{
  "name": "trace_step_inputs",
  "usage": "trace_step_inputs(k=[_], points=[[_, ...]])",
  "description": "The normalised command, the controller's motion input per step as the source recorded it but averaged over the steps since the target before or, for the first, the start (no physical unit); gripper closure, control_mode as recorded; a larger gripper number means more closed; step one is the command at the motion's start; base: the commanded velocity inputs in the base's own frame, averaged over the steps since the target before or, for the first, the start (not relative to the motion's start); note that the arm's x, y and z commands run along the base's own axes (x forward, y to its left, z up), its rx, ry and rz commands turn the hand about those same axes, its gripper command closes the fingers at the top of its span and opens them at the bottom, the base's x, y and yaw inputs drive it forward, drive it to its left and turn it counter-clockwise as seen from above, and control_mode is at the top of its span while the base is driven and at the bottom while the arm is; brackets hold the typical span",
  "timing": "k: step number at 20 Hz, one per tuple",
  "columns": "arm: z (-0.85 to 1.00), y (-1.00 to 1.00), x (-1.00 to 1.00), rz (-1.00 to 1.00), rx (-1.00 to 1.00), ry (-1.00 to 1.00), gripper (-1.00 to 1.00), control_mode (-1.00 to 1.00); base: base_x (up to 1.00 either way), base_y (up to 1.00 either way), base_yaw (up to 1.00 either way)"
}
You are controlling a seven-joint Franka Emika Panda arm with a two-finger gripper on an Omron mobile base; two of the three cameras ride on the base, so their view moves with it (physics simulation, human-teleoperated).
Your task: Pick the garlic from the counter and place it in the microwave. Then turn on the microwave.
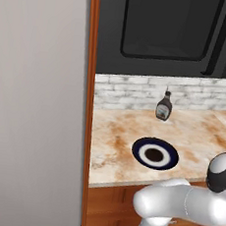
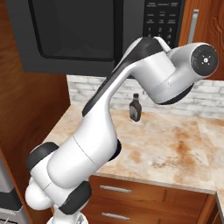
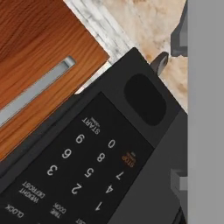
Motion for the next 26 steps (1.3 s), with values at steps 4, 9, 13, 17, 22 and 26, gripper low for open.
trace_step_inputs(k=[4,9,13,17,22,26], points=[[0.0,-0.1,0.2,0.0,0.06,0.0,-1.0,-1.0,0.0,0.0,0.0],[-0.01,-0.1,0.18,0.0,0.06,0.0,-1.0,-1.0,0.0,0.0,0.0],[-0.03,-0.06,0.12,0.0,0.05,0.0,-1.0,-1.0,0.0,0.0,0.0],[-0.06,-0.02,0.1,0.0,0.03,0.0,-1.0,-1.0,0.0,0.0,0.0],[-0.04,0.0,0.11,0.0,0.02,0.0,-1.0,-1.0,0.0,0.0,0.0],[-0.01,0.0,0.11,0.0,0.01,0.0,-1.0,-1.0,0.0,0.0,0.0]])
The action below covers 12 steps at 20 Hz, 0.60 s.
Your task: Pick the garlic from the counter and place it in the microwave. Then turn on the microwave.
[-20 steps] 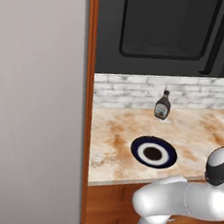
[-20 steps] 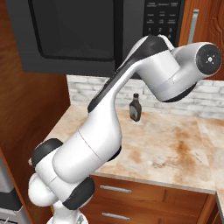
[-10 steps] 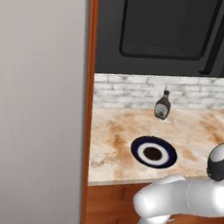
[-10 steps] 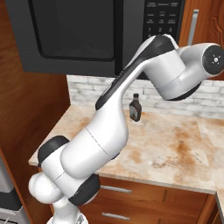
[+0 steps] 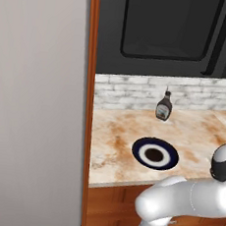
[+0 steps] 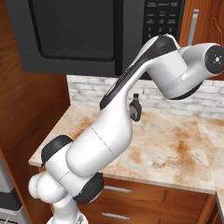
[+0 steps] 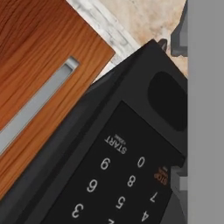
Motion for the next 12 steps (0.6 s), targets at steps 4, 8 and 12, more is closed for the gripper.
trace_step_inputs(k=[4,8,12], points=[[-0.03,0.0,0.14,0.0,0.0,0.0,-1.0,-1.0,0.0,0.0,0.0],[-0.05,0.0,0.17,0.0,0.01,0.0,-1.0,-1.0,0.0,0.0,0.0],[-0.04,-0.02,0.18,0.0,0.03,0.0,-1.0,-1.0,0.0,0.0,0.0]])
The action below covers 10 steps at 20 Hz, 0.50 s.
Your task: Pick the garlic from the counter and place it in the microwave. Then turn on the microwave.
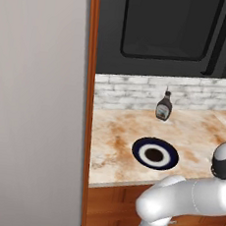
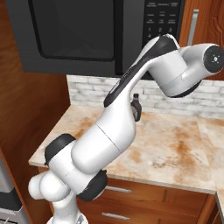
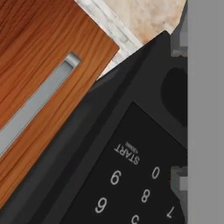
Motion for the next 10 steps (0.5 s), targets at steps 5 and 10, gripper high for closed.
trace_step_inputs(k=[5,10], points=[[-0.01,-0.05,0.19,0.0,0.03,0.0,-1.0,-1.0,0.0,0.0,0.0],[0.0,-0.08,0.2,0.0,0.03,0.0,-1.0,-1.0,0.0,0.0,0.0]])
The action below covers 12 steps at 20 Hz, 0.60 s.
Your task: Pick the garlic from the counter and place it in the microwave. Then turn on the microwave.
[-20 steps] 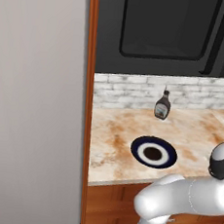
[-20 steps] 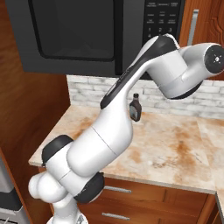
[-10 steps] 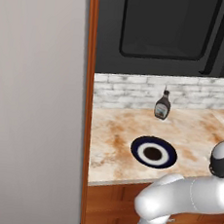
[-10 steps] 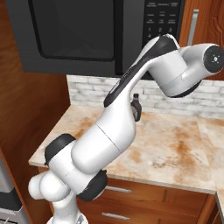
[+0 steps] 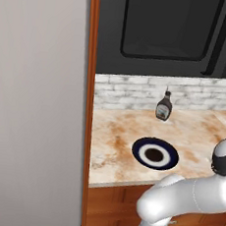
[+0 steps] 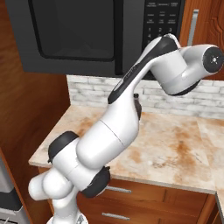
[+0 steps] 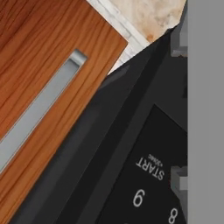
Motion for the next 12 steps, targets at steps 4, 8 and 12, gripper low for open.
trace_step_inputs(k=[4,8,12], points=[[0.0,-0.13,0.19,0.0,0.02,0.0,-1.0,-1.0,0.0,0.0,0.0],[0.0,-0.16,0.18,0.0,0.01,0.0,-1.0,-1.0,0.0,0.0,0.0],[0.0,-0.18,0.18,0.0,0.01,0.0,-1.0,-1.0,0.0,0.0,0.0]])
